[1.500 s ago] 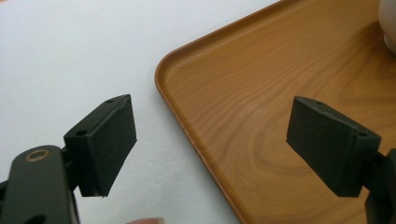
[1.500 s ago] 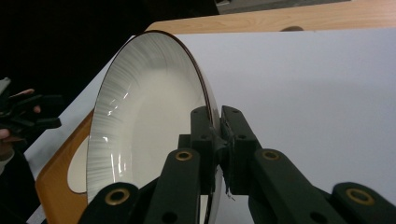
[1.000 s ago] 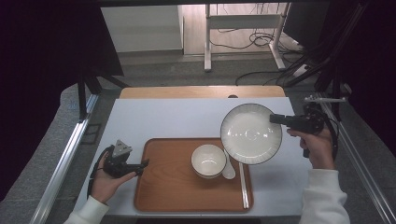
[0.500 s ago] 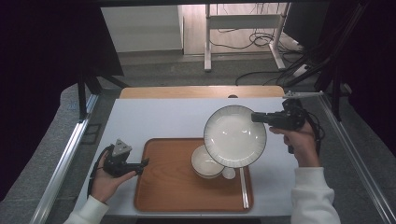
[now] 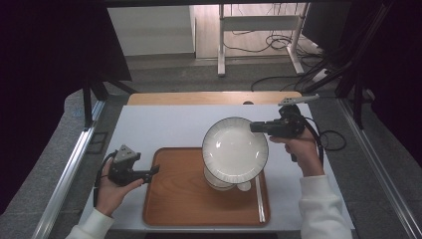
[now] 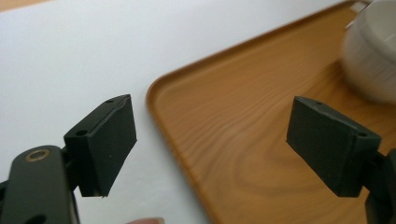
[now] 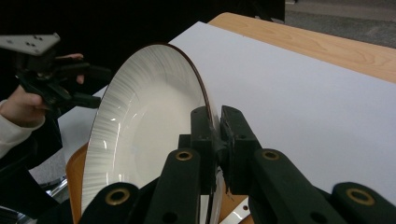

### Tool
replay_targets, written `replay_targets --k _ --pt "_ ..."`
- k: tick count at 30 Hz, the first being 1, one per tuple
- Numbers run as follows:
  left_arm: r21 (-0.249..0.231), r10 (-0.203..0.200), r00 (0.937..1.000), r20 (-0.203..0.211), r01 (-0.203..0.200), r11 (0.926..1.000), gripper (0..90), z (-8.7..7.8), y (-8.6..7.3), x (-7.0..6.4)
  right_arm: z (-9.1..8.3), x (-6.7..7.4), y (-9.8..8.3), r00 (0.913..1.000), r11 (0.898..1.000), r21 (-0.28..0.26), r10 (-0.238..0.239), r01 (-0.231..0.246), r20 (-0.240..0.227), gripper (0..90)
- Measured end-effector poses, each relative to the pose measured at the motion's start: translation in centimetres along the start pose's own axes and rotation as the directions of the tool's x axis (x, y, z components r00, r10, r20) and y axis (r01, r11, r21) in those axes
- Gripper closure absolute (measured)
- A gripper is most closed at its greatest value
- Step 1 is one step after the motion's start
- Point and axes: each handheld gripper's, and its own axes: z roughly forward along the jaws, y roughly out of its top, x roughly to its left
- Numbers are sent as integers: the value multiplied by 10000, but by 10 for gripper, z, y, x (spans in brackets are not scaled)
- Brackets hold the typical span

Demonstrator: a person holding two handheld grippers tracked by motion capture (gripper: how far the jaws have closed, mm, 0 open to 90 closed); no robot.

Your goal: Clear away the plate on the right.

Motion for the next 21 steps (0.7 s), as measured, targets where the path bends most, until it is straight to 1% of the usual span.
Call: replay_targets --k 1,2,3,4,5,6,7,8,10,12,13,14,15,16,17,18,19,20,21 --pt "-110 -41 9999 141 42 9999 155 -2 3 -2 2 1 0 10000 10000 46 -41 41 -23 842" --pt "-110 -41 9999 141 42 9999 155 -2 3 -2 3 1 1 10000 10000 28 -42 42 -23 842" --pt "-397 -118 9982 588 142 9991 155 -8 14 -9 5 2 1 9999 9999 96 -80 81 -99 841" --pt "-397 -118 9982 588 142 9991 155 -8 14 -9 7 2 2 9999 9999 98 -104 105 -107 842" --pt "-611 -41 9965 837 93 9981 155 -13 23 -16 8 3 2 9998 9999 106 -115 116 -137 841" --pt "-722 79 9949 1001 -6 9974 156 -16 30 -21 9 3 3 9997 9998 146 -153 156 -204 842" --pt "-722 79 9949 1001 -6 9974 156 -16 30 -21 11 4 3 9996 9997 133 -180 182 -219 842" --pt "-902 193 9909 1330 -73 9959 160 -18 43 -31 12 5 4 9994 9996 175 -212 217 -270 841" --pt "-998 301 9864 1618 -140 9949 167 -18 54 -40 14 6 5 9992 9995 196 -244 250 -309 841" --pt "-968 439 9775 2062 -243 9950 189 -13 67 -52 16 6 5 9991 9994 211 -259 267 -336 841" --pt "-919 550 9742 2189 -356 9951 198 -10 72 -56 17 6 5 9989 9993 252 -275 285 -391 840" --pt "-919 550 9742 2189 -356 9951 208 -10 72 -56 17 6 5 9989 9993 252 -275 285 -391 840" --pt "-779 681 9662 2484 -502 9957 223 -1 82 -64 18 7 5 9988 9992 246 -317 326 -377 840" --pt "-689 687 9602 2707 -519 9963 247 4 86 -65 18 7 6 9987 9991 256 -342 352 -387 840" --pt "-595 597 9534 2958 -440 9973 280 10 90 -66 19 7 6 9987 9991 236 -339 348 -384 840" --pt "-478 424 9439 3274 -283 9985 308 16 94 -66 19 7 5 9986 9990 262 -352 362 -397 840" --pt "-335 238 9331 3589 -126 9994 335 23 97 -66 19 7 5 9985 9990 262 -350 361 -409 841" --pt "-335 238 9331 3589 -126 9994 361 23 97 -66 19 7 5 9985 9990 262 -350 361 -409 841" --pt "-34 61 9191 3939 -52 10000 386 35 101 -67 19 8 5 9983 9989 274 -377 390 -443 841"
